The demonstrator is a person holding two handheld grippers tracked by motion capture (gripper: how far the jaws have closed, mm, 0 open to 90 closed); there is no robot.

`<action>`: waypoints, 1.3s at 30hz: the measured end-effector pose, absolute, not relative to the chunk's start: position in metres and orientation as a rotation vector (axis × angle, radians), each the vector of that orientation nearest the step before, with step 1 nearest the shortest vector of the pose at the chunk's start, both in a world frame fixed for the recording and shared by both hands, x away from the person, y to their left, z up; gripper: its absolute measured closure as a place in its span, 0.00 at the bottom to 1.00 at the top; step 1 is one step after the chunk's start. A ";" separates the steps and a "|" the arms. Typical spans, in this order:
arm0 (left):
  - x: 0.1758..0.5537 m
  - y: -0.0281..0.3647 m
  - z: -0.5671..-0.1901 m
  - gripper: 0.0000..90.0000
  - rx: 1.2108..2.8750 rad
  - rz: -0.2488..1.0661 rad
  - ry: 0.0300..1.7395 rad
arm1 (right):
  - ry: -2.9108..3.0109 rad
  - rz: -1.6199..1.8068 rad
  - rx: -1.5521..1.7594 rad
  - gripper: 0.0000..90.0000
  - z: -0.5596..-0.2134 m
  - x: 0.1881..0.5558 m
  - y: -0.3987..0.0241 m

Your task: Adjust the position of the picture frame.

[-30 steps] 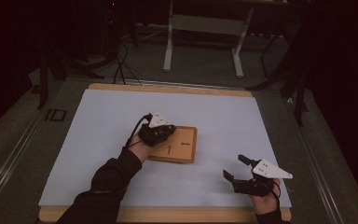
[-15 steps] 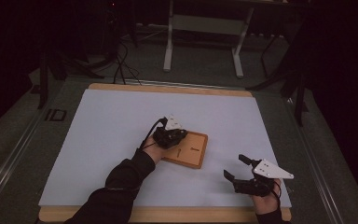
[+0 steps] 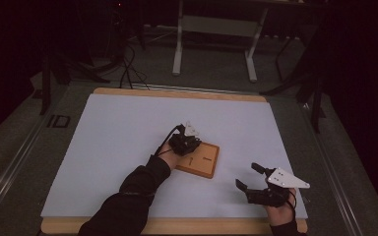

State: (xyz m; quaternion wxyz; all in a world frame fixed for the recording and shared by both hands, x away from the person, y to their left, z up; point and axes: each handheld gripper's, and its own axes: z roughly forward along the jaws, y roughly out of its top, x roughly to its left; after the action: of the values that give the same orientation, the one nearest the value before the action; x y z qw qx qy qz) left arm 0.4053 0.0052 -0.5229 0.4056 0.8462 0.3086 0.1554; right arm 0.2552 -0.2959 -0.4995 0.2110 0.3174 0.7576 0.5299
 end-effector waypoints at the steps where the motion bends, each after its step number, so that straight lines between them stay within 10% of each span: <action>1: 0.406 0.005 -0.523 0.94 2.136 0.393 0.779 | 2.105 1.474 0.883 0.16 -0.499 0.255 -0.296; 39: 0.409 0.056 -0.509 1.00 2.119 0.416 0.863 | 2.126 1.453 0.879 0.16 -0.502 0.256 -0.293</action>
State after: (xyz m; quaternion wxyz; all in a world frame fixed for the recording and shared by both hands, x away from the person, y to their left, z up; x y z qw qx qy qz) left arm 0.4093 0.0561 -0.5095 0.3968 0.8364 0.3406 0.1642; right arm 0.2556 -0.2928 -0.5015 0.2086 0.3160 0.7642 0.5221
